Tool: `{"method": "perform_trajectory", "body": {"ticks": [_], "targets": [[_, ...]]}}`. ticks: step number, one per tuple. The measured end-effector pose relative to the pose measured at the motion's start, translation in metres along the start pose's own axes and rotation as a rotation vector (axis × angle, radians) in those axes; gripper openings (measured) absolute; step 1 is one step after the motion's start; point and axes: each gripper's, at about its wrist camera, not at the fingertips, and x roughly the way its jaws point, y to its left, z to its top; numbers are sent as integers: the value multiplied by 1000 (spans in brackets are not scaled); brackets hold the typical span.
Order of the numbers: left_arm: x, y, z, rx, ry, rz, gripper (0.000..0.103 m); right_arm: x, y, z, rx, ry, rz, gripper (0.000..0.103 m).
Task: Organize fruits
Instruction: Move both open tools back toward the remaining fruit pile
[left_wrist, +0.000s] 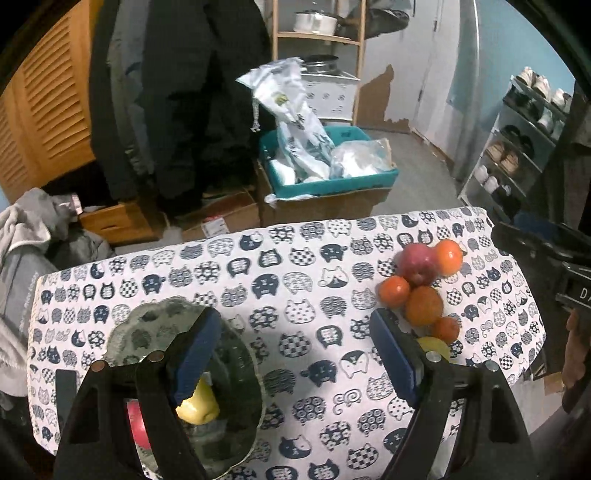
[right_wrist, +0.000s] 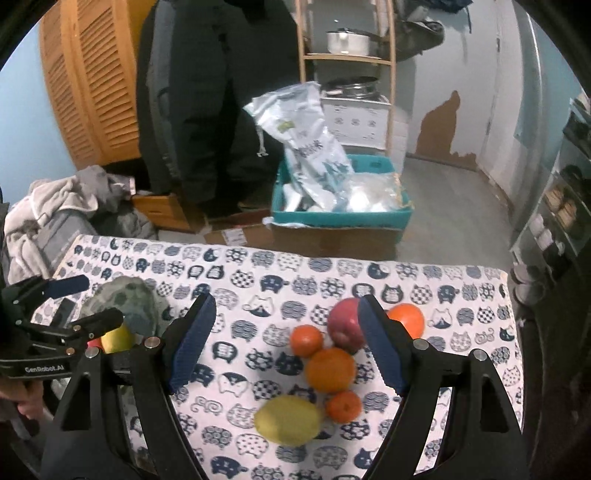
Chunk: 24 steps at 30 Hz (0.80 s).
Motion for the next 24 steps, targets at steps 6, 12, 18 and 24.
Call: {"method": "perform_trajectory", "body": {"ticks": [6, 12, 18, 24], "targets": [[11, -25, 7, 35, 18, -12, 84, -1, -27, -6, 35, 3, -26, 80], [22, -47, 14, 60, 38, -29, 84, -3, -51, -11, 72, 5, -42, 80], [43, -60, 17, 64, 81, -49, 84, 1, -70, -17, 102, 27, -57, 80], [75, -70, 24, 52, 134, -59, 84, 15, -93, -21, 139, 62, -77, 80]]}}
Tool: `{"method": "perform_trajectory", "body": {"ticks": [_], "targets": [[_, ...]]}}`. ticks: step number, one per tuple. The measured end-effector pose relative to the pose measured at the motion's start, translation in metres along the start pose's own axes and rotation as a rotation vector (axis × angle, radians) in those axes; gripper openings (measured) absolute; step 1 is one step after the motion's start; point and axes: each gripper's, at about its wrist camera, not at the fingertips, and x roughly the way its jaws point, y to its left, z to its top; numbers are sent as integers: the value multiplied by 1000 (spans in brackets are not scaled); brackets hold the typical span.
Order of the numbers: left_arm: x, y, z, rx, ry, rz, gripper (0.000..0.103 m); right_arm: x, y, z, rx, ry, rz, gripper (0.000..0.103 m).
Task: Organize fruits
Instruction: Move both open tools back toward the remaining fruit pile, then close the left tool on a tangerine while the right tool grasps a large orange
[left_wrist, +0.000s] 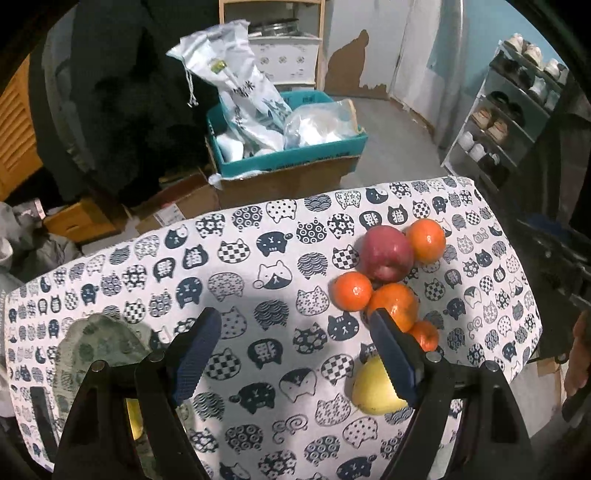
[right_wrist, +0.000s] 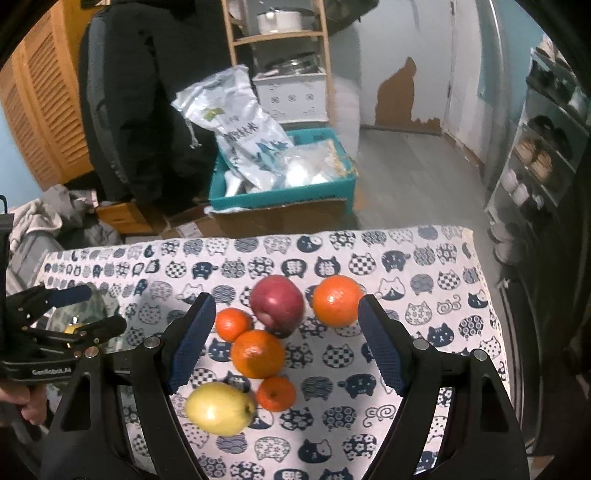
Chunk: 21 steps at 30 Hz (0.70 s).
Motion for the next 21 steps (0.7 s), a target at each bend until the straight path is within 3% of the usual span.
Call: {"method": "perform_trajectory", "body": {"ticks": [21], "targets": [[98, -25, 17, -19, 151, -75, 84, 50, -50, -12, 86, 122, -42, 80]]}}
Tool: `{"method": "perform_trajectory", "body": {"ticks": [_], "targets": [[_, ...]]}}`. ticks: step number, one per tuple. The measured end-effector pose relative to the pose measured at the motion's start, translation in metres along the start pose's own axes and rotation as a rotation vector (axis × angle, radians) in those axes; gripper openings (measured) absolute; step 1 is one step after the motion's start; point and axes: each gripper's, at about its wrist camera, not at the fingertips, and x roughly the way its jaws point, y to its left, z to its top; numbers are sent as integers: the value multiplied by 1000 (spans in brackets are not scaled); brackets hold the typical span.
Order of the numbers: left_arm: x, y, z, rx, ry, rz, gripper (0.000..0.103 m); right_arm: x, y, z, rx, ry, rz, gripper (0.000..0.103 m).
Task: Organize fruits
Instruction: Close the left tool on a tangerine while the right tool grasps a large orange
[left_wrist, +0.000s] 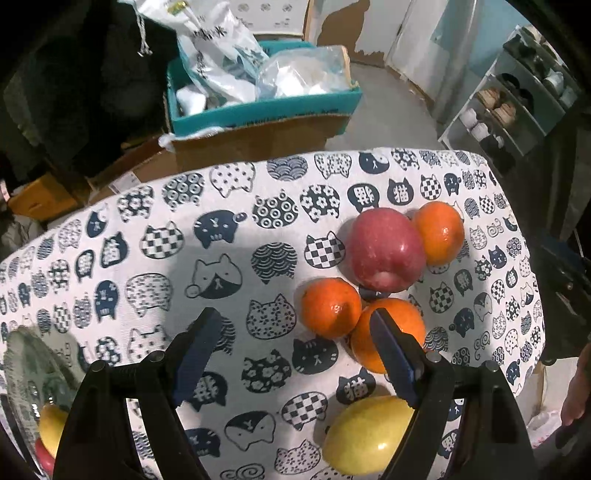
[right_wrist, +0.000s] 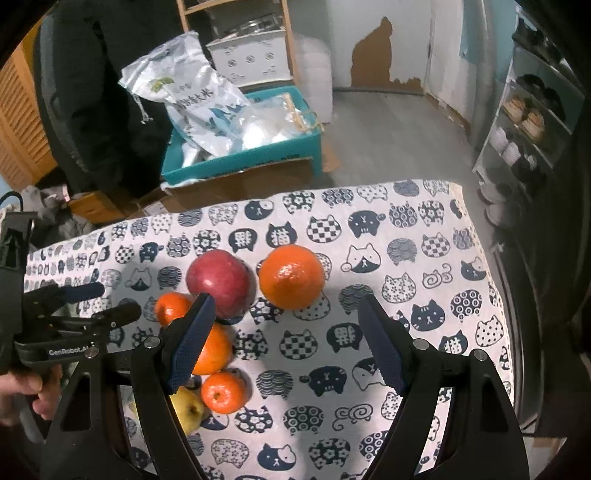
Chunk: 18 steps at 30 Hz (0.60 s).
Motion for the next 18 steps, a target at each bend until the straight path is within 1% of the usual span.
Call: {"method": "perform_trajectory", "body": {"ticks": [2, 5, 12, 15, 18], "targets": [[7, -2, 1, -3, 9, -17, 84, 2, -1, -1, 4, 6, 1, 80], [18, -5, 3, 1, 27, -14, 84, 10, -2, -1, -9, 24, -1, 80], [43, -5, 4, -33, 85, -26, 84, 45, -7, 1, -5, 81, -9, 80], [49, -3, 5, -50, 90, -30, 84, 63, -14, 5, 32, 106, 20, 80], [53, 0, 7, -62, 94, -61, 83, 75, -17, 7, 50, 119, 29, 80]]}}
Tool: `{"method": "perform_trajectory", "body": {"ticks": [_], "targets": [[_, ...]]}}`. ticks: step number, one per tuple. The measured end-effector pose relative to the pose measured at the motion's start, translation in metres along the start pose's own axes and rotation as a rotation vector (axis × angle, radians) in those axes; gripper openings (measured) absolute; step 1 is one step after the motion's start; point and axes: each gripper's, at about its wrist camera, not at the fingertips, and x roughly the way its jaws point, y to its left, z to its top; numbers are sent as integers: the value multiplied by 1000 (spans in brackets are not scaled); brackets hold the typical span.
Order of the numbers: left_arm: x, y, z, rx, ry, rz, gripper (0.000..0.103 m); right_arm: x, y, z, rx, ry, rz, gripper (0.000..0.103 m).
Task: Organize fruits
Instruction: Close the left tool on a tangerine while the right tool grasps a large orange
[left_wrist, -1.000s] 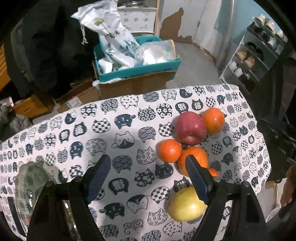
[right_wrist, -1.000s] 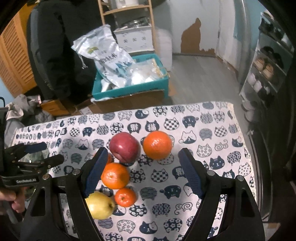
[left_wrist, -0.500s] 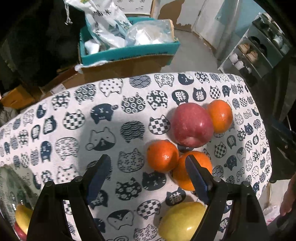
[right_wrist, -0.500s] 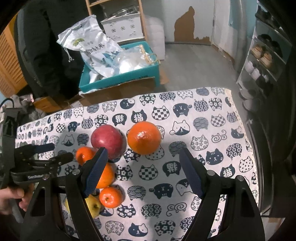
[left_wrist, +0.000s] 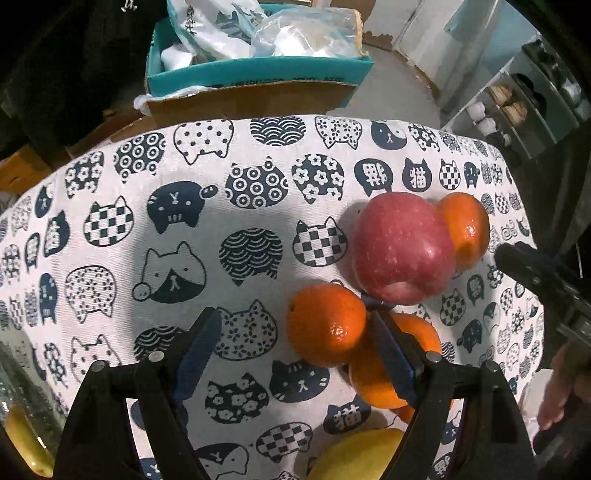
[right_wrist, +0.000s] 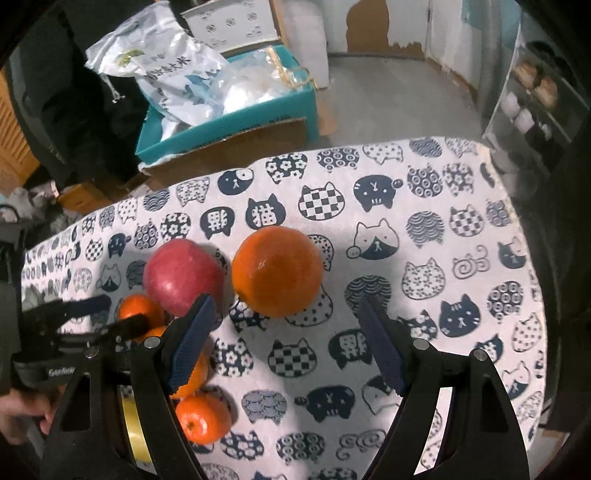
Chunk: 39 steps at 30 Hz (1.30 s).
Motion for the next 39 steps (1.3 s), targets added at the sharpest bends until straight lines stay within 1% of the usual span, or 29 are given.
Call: {"method": "perform_trajectory", "body": {"ticks": [2, 4, 6, 7, 8, 9, 15, 17, 20, 23, 26, 27, 28, 30, 36, 39], "targets": [[2, 1, 0, -1, -1, -24, 81, 8, -1, 3, 5, 13, 0, 80], [2, 0, 0, 6, -2, -56, 75, 15, -1, 5, 5, 27, -2, 80], [2, -1, 1, 14, -1, -78, 63, 19, 0, 6, 5, 34, -2, 80], [2, -3, 1, 22, -1, -93, 60, 20, 1, 6, 4, 38, -2, 80], [2, -4, 1, 29, -1, -102, 53, 22, 1, 7, 2, 41, -2, 80], [2, -7, 0, 39, 2, -101, 48, 23, 2, 7, 0, 43, -2, 80], [1, -13, 0, 88, -9, -59, 48, 31, 7, 10, -18, 60, -14, 80], [-2, -12, -1, 116, -22, -22, 48, 35, 8, 11, -19, 65, -18, 80], [-5, -6, -2, 130, -34, 7, 48, 43, 7, 12, -11, 78, -22, 80], [-5, -2, -2, 137, -40, 0, 48, 53, 7, 12, 3, 94, -13, 80], [1, -3, -3, 152, -29, 23, 49, 60, 10, 11, -8, 107, -23, 80], [5, -4, -4, 155, -15, 28, 49, 62, 11, 11, -11, 107, -25, 79], [8, -3, -5, 156, -6, 30, 49, 62, 11, 11, -11, 104, -24, 76], [8, -5, -6, 166, -23, 39, 49, 63, 11, 10, -10, 104, -6, 70], [7, -3, -7, 174, -27, 24, 48, 62, 17, 6, -54, 82, -29, 68], [3, -4, -11, 194, -38, 46, 47, 60, 20, 2, -72, 71, -52, 68]]}}
